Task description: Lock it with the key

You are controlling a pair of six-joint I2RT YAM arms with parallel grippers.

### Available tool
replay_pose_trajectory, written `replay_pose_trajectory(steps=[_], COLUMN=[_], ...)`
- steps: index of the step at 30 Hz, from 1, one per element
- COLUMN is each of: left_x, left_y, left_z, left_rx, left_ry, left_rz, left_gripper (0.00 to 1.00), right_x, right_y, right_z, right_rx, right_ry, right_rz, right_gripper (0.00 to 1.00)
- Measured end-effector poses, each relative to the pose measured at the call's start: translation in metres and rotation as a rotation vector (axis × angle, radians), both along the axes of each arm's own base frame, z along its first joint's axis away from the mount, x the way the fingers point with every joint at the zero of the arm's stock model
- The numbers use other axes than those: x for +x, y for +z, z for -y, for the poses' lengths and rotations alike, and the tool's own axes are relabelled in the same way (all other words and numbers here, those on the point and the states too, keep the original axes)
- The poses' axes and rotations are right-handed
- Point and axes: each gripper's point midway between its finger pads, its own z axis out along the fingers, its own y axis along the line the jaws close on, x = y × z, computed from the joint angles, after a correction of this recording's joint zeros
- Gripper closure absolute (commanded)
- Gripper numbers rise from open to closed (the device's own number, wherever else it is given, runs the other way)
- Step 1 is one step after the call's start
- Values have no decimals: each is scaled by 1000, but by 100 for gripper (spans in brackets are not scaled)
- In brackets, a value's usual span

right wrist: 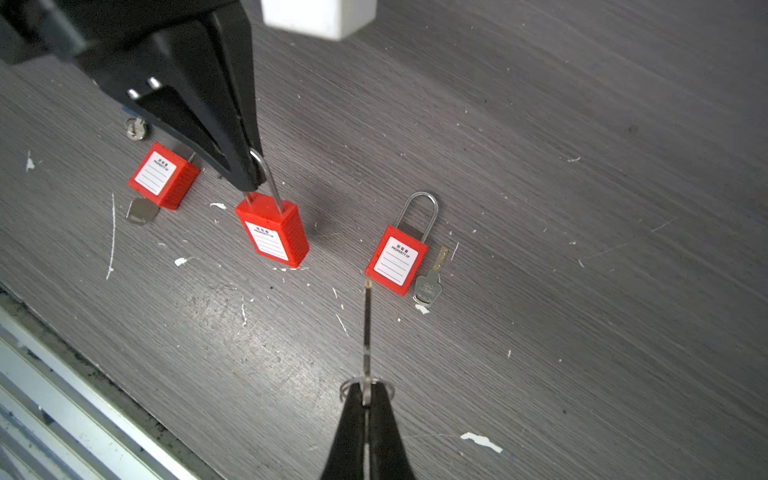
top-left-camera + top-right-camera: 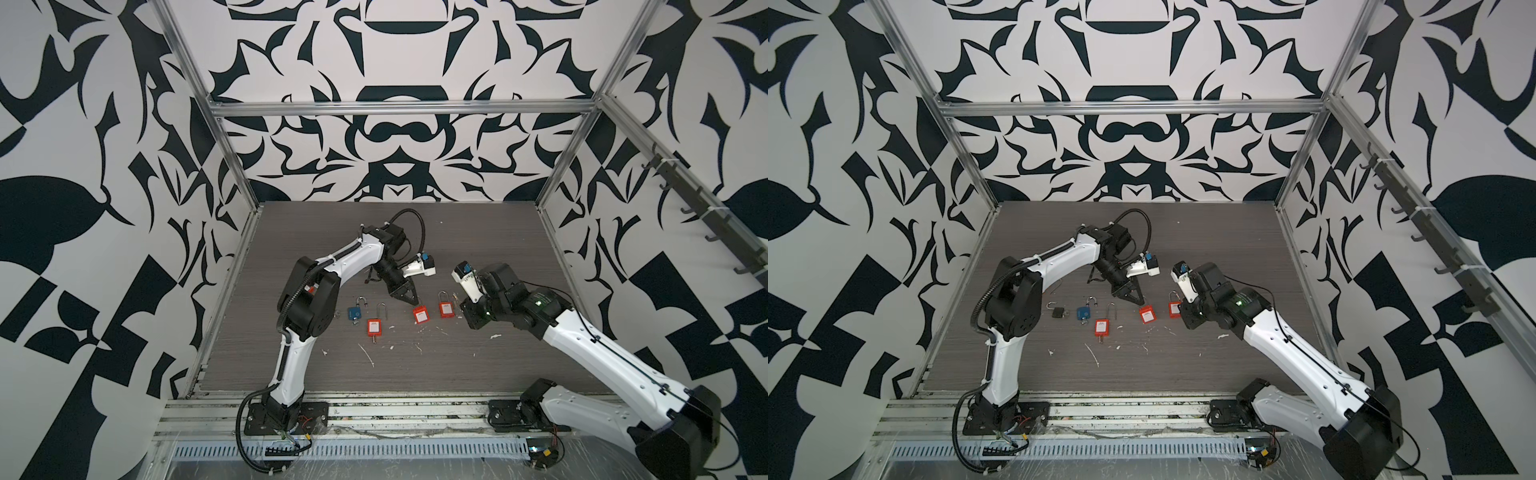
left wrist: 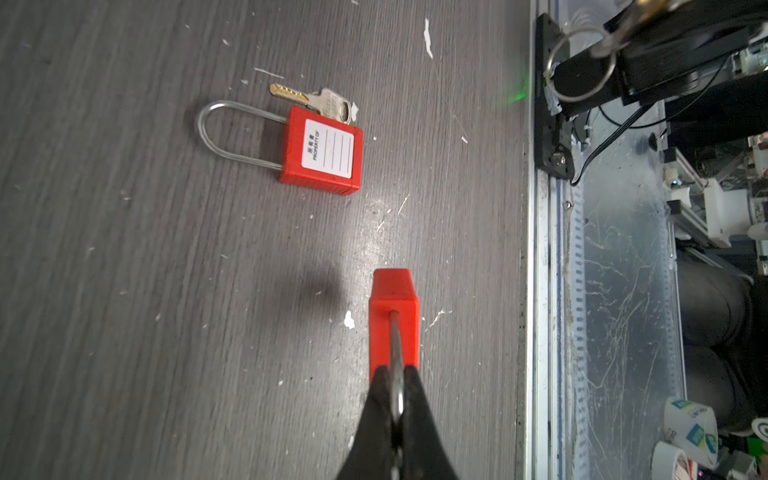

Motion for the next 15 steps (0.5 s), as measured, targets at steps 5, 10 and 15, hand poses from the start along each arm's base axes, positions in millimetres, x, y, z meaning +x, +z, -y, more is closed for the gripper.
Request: replay_pose_trajectory(steps=[5, 10, 15], left_x=[2, 6, 9], left_y=[-10, -21, -26], left_z=[6, 13, 16], left_rx=[38, 73, 92], left_ry=[-31, -61, -69], left_rz=[1, 12, 8], left_gripper=[100, 100, 100], right_x=[2, 0, -2], right_y=[-13, -25, -31], right_z=[-6, -9, -12], right_rx=[38, 72, 108], right_ry=[-55, -93, -123], right_rz=[-54, -97, -120], right_gripper=[100, 100, 100])
